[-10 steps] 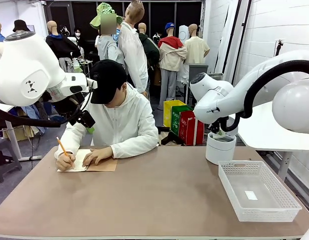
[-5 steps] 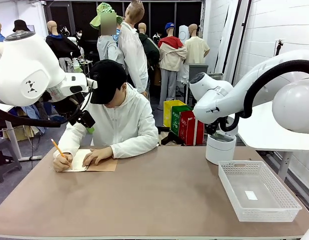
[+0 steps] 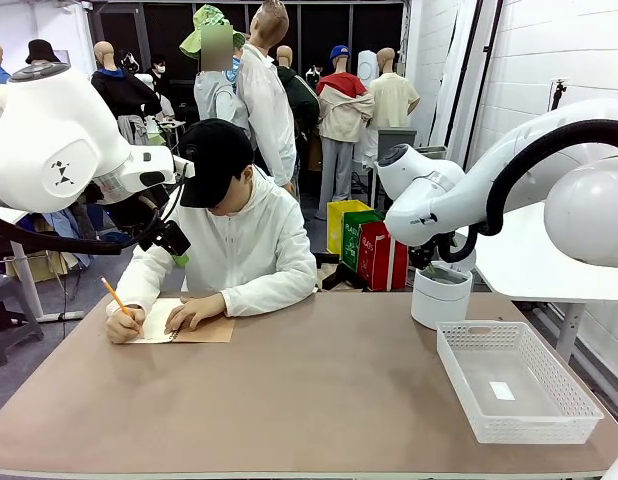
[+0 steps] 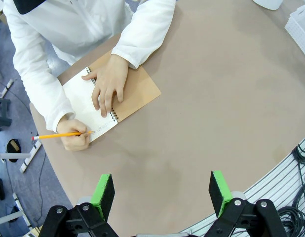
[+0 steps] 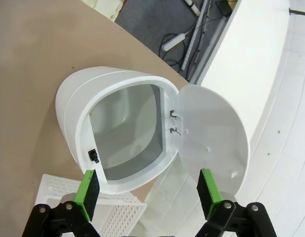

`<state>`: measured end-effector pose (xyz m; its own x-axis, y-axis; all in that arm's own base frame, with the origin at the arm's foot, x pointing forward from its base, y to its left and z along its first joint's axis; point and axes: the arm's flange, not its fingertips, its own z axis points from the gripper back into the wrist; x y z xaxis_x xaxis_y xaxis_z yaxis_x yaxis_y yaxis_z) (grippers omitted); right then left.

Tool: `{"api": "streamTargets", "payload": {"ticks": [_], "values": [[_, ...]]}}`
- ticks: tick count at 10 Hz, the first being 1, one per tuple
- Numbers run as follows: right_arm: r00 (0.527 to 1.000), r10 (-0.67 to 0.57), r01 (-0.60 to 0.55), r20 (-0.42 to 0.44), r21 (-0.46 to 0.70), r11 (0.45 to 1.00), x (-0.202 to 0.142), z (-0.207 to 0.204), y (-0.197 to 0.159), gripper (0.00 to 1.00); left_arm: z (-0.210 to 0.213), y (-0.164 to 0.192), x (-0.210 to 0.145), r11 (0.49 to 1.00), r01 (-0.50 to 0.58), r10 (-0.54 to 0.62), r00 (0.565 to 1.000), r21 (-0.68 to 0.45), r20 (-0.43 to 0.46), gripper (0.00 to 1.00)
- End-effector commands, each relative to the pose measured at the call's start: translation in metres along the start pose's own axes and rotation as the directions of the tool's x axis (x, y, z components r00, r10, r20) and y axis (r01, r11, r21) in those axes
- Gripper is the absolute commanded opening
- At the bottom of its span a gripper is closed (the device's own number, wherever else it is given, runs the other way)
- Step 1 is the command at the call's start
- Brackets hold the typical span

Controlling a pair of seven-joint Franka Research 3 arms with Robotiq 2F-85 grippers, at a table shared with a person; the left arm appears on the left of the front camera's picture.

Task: Sort the paper based on its condition.
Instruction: If a person hands you a paper, place it in the Organizing basket , and if it's crumpled, put it in the Trash can.

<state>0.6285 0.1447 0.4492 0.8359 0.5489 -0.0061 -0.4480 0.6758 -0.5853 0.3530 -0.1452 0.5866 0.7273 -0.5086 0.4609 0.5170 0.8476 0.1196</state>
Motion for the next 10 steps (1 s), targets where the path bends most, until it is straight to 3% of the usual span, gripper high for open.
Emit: {"api": "streamTargets", "payload": {"ticks": [1,10], "values": [[1.000,0.006,-0.006,0.006,-0.001,1.000,0.0001,-0.0011,0.0004,1.00,0.0004,0.0009,0.0002,1.000,-0.002,0.002,1.000,-0.002,0.006,1.00],[1.000,0.006,-0.006,0.006,-0.001,1.000,0.0001,-0.0011,0.0004,1.00,0.0004,0.0009,0.0002,1.000,-0.002,0.002,1.000,-0.002,0.006,1.00]]}}
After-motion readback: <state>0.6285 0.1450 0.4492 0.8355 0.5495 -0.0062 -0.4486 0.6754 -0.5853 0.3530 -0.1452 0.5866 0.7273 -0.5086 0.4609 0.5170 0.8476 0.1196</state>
